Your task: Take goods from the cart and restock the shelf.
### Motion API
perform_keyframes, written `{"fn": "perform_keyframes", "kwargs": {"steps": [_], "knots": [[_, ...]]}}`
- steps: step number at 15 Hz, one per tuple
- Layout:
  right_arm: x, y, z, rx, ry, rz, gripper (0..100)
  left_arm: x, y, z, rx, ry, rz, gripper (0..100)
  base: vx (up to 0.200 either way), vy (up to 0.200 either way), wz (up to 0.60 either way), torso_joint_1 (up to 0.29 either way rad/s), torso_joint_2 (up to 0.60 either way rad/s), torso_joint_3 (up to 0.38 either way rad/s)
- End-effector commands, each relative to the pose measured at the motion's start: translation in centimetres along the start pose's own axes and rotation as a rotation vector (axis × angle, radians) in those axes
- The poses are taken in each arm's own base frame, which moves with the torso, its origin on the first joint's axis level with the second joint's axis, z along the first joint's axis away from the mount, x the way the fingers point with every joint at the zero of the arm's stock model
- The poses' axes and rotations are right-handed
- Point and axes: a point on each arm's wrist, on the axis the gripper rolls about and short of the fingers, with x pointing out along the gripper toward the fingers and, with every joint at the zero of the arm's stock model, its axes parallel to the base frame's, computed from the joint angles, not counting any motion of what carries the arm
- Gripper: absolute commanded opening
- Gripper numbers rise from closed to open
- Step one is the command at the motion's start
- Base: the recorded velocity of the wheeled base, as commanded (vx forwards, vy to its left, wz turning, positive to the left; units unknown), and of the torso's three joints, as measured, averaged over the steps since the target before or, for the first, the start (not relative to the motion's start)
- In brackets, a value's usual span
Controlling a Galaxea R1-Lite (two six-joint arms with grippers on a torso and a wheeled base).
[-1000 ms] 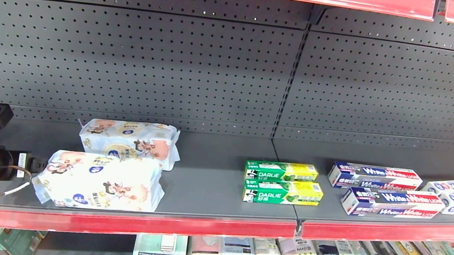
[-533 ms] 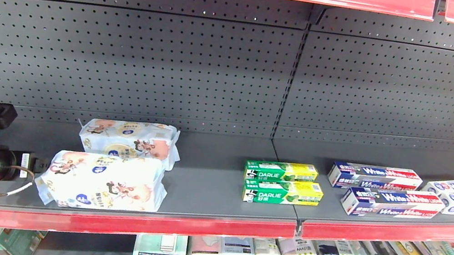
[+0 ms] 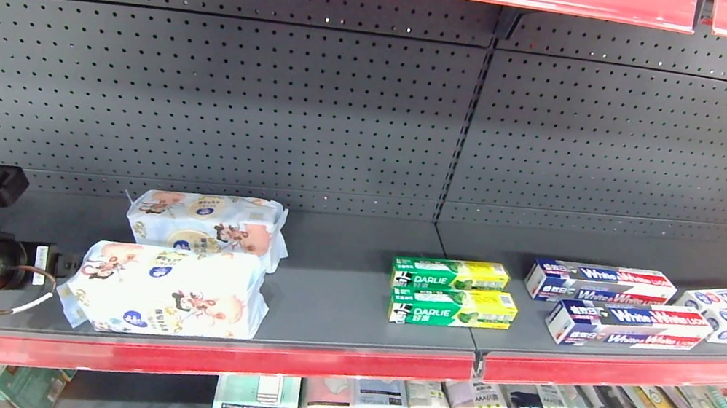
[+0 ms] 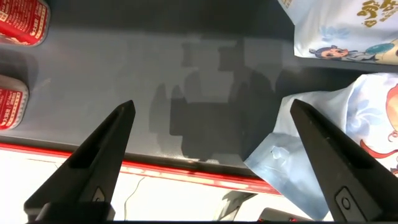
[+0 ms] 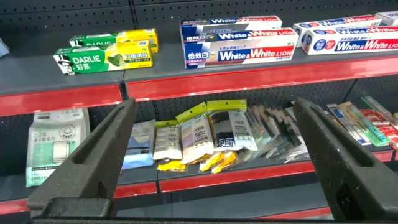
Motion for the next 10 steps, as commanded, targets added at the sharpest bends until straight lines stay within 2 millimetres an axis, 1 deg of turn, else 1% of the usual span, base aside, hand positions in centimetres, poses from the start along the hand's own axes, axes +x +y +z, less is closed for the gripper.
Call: {"fn": "perform_keyframes", "kwargs": {"steps": [1,2,3,6,8,10], "knots": [[0.0,0.0,0.0,0.000,0.001,0.000,100,-0.1,0.1,0.2,-0.004,-0.021,0.006,100,0.000,0.000,0.00,0.000,0.00,0.000],[0.0,0.0,0.0,0.000,0.001,0.000,100,-0.3,0.3,0.4,-0.005,-0.036,0.034,100,0.000,0.000,0.00,0.000,0.00,0.000],[0.0,0.0,0.0,0.000,0.001,0.000,100,-0.9,0.7,0.6,-0.009,-0.057,0.070,100,0.000,0.000,0.00,0.000,0.00,0.000],[0.0,0.0,0.0,0.000,0.001,0.000,100,-2.1,1.8,1.2,-0.040,-0.108,0.106,100,0.000,0.000,0.00,0.000,0.00,0.000],[0.0,0.0,0.0,0.000,0.001,-0.001,100,-4.4,2.2,1.6,-0.054,-0.176,0.114,100,0.000,0.000,0.00,0.000,0.00,0.000],[0.0,0.0,0.0,0.000,0.001,-0.001,100,-7.6,1.8,0.6,-0.041,-0.235,0.070,100,0.000,0.000,0.00,0.000,0.00,0.000]]}}
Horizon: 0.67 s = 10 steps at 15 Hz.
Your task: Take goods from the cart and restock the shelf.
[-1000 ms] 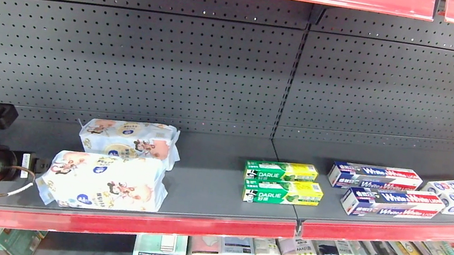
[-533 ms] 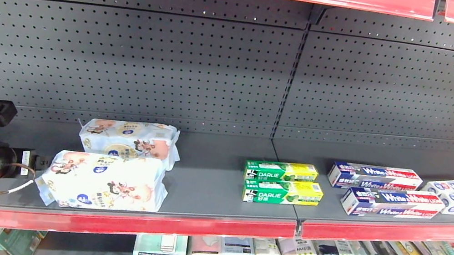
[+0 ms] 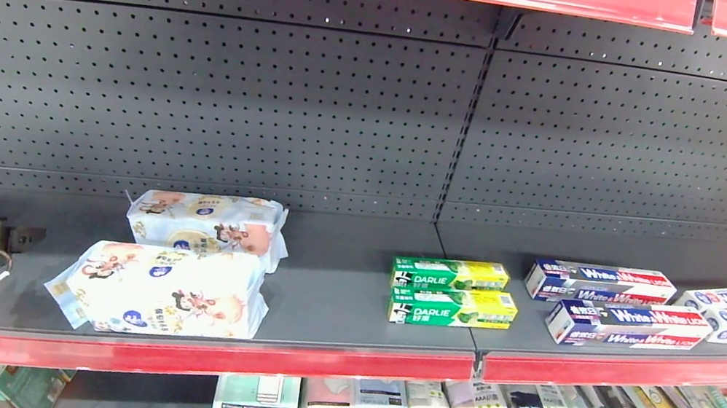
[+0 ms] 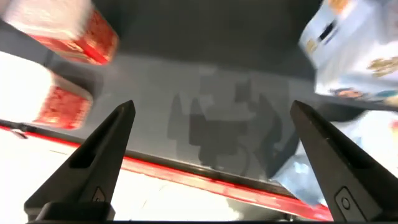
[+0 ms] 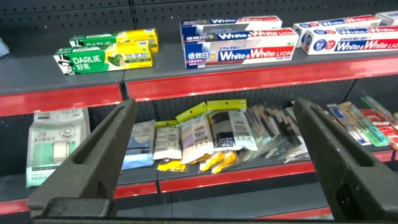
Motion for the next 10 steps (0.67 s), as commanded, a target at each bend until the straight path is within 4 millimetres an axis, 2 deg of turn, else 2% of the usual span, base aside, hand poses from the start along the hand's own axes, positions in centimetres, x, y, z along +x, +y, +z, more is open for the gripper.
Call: {"fn": "perform_keyframes", "kwargs": {"steps": [1,2,3,4,5,7,9,10], "knots": [[0.0,0.0,0.0,0.000,0.001,0.001,100,-4.9,-0.2,-0.5,0.010,-0.110,-0.069,100,0.000,0.000,0.00,0.000,0.00,0.000],[0.0,0.0,0.0,0.000,0.001,-0.001,100,-8.8,-0.8,-2.7,0.045,-0.164,-0.166,100,0.000,0.000,0.00,0.000,0.00,0.000],[0.0,0.0,0.0,0.000,0.001,0.001,100,-10.8,-1.0,-4.4,0.075,-0.210,-0.237,100,0.000,0.000,0.00,0.000,0.00,0.000],[0.0,0.0,0.0,0.000,0.001,0.001,100,-11.7,-1.0,-5.2,0.086,-0.234,-0.270,100,0.000,0.000,0.00,0.000,0.00,0.000],[0.0,0.0,0.0,0.000,0.001,0.001,100,-13.4,-0.7,-7.0,0.100,-0.291,-0.342,100,0.000,0.000,0.00,0.000,0.00,0.000],[0.0,0.0,0.0,0.000,0.001,0.001,100,-14.5,-0.1,-9.2,0.089,-0.332,-0.365,100,0.000,0.000,0.00,0.000,0.00,0.000],[0.0,0.0,0.0,0.000,0.001,0.001,100,-15.1,0.4,-12.4,0.098,-0.375,-0.448,100,0.000,0.000,0.00,0.000,0.00,0.000],[0.0,0.0,0.0,0.000,0.001,0.001,100,-15.2,0.5,-13.2,0.100,-0.388,-0.453,100,0.000,0.000,0.00,0.000,0.00,0.000]]}}
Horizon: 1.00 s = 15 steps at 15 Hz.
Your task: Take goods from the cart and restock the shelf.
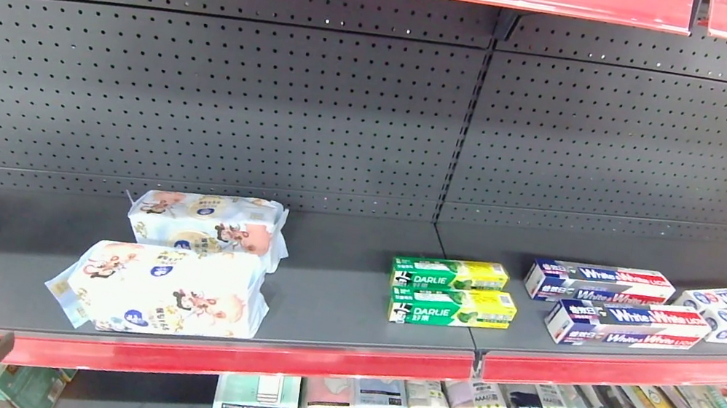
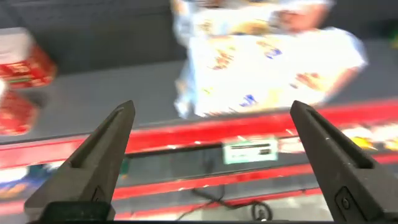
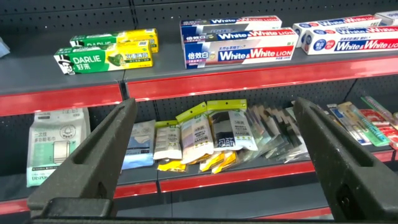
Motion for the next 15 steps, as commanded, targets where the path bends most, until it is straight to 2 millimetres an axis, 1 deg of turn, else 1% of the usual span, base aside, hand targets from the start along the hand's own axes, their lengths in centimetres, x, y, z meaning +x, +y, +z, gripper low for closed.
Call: {"fn": "perform_keyframes", "kwargs": {"steps": [1,2,3,7,9,10,11,15], "knots": [[0.0,0.0,0.0,0.000,0.001,-0.001,100,-3.4,-0.4,-5.1,0.017,-0.132,-0.050,100,0.000,0.000,0.00,0.000,0.00,0.000],[0.0,0.0,0.0,0.000,0.001,0.000,100,-4.4,-0.4,-6.8,0.012,-0.116,-0.042,100,0.000,0.000,0.00,0.000,0.00,0.000],[0.0,0.0,0.0,0.000,0.001,0.000,100,-5.2,-0.4,-6.9,0.010,-0.151,-0.031,100,0.000,0.000,0.00,0.000,0.00,0.000],[0.0,0.0,0.0,0.000,0.001,0.000,100,-5.8,-0.3,-7.4,0.019,-0.265,0.050,100,0.000,0.000,0.00,0.000,0.00,0.000],[0.0,0.0,0.0,0.000,0.001,0.000,100,-5.7,0.0,-7.4,-0.016,-0.285,0.186,100,0.000,0.000,0.00,0.000,0.00,0.000],[0.0,0.0,0.0,0.000,0.001,-0.001,100,-5.8,0.3,-7.4,-0.063,-0.306,0.313,100,0.000,0.000,0.00,0.000,0.00,0.000],[0.0,0.0,0.0,0.000,0.001,0.000,100,-5.8,0.3,-7.4,-0.072,-0.304,0.328,100,0.000,0.000,0.00,0.000,0.00,0.000],[0.0,0.0,0.0,-0.008,0.001,0.000,100,-5.7,0.2,-7.5,-0.086,-0.300,0.261,100,0.000,0.000,0.00,0.000,0.00,0.000]]}}
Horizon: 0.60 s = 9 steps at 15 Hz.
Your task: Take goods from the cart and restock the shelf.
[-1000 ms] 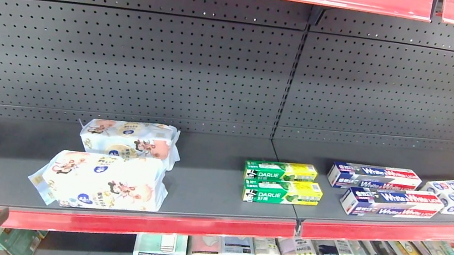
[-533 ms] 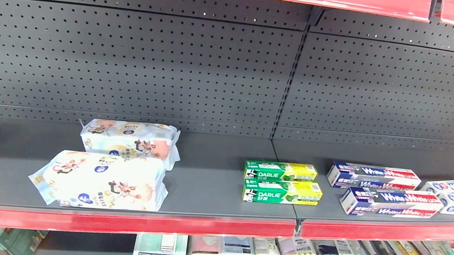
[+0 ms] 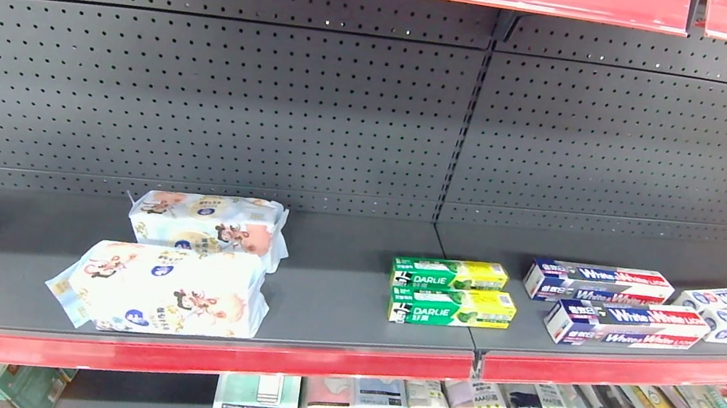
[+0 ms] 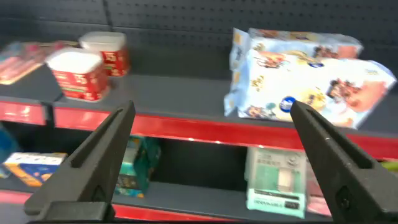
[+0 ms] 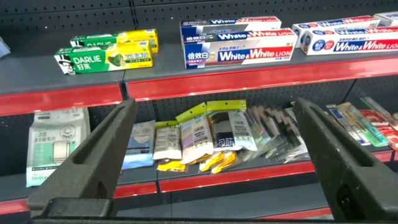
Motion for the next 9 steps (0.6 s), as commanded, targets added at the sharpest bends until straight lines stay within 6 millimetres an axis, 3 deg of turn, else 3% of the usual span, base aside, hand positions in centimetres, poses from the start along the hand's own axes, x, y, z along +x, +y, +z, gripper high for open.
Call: {"fn": "perform_keyframes", "kwargs": {"steps": [1,9], "knots": [[0.01,0.00,0.00,0.001,0.001,0.001,100,0.00,0.00,0.00,-0.005,-0.002,0.004,100,0.000,0.000,0.00,0.000,0.00,0.000],[0.01,0.00,0.00,0.004,0.001,-0.002,100,-0.03,0.17,0.16,0.080,-0.011,0.084,100,0.000,0.000,0.00,0.000,0.00,0.000]]}}
